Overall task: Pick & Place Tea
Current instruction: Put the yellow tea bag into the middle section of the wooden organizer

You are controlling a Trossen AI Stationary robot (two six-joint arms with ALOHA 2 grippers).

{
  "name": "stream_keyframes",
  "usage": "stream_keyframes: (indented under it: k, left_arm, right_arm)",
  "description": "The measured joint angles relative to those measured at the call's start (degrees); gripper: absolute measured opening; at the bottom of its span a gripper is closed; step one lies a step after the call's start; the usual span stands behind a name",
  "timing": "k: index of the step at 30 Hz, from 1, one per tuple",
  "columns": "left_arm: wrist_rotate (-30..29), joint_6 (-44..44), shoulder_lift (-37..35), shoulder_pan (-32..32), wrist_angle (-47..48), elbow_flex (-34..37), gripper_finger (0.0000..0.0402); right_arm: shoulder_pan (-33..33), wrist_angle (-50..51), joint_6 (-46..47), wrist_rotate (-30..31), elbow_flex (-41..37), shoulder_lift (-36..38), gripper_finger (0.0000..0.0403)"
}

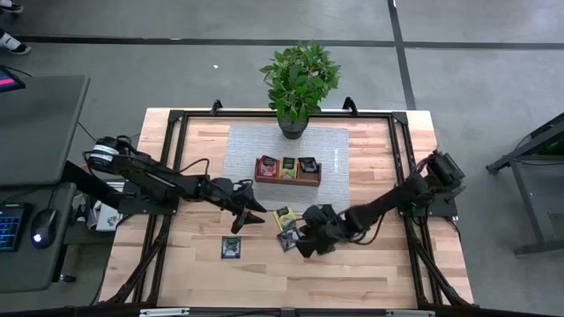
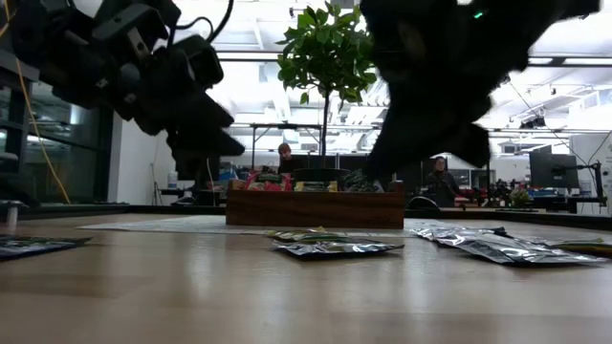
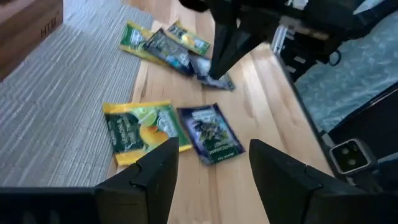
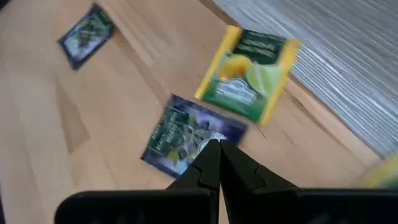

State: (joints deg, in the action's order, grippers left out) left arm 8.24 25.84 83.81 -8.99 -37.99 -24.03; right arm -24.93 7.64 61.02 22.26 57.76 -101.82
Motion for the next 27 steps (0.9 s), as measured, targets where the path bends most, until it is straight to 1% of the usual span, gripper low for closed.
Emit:
stream_keyframes:
  k: [2, 6, 9, 14, 19, 27]
  left_arm:
    - [-0.01, 0.14, 1.32, 0.0, 0.32, -0.57, 0.0195]
    - [0.17, 0.32, 3.58, 0.0, 0.43, -2.17, 0.0195]
    - [0.1, 0.33, 4.93, 0.0, 0.33, -3.4, 0.0195]
    - [-0.89, 0.31, 6.88, 0.02, 0.43, -5.24, 0.0195]
    - [-1.69, 0.6, 7.96, 0.0, 0.91, -5.75, 0.0195]
    - [-2.85, 1.45, 8.09, 0.0, 3.81, -5.72, 0.0195]
  right_arm:
    - [1.58, -2.73, -4.99, -2.92, -0.59, -0.11, 0.0]
    - [4.47, -2.25, -12.66, -3.31, -0.15, -0.61, 0.0]
    - [6.35, -2.32, -16.36, -3.14, -0.09, -0.61, 0.0]
    - [8.05, -1.87, -22.06, -6.29, -0.2, -1.32, 0.0]
    - [8.09, -2.1, -26.14, -6.49, -0.17, -2.21, 0.0]
    - [8.09, -3.25, -29.68, -7.83, -0.17, -3.61, 0.0]
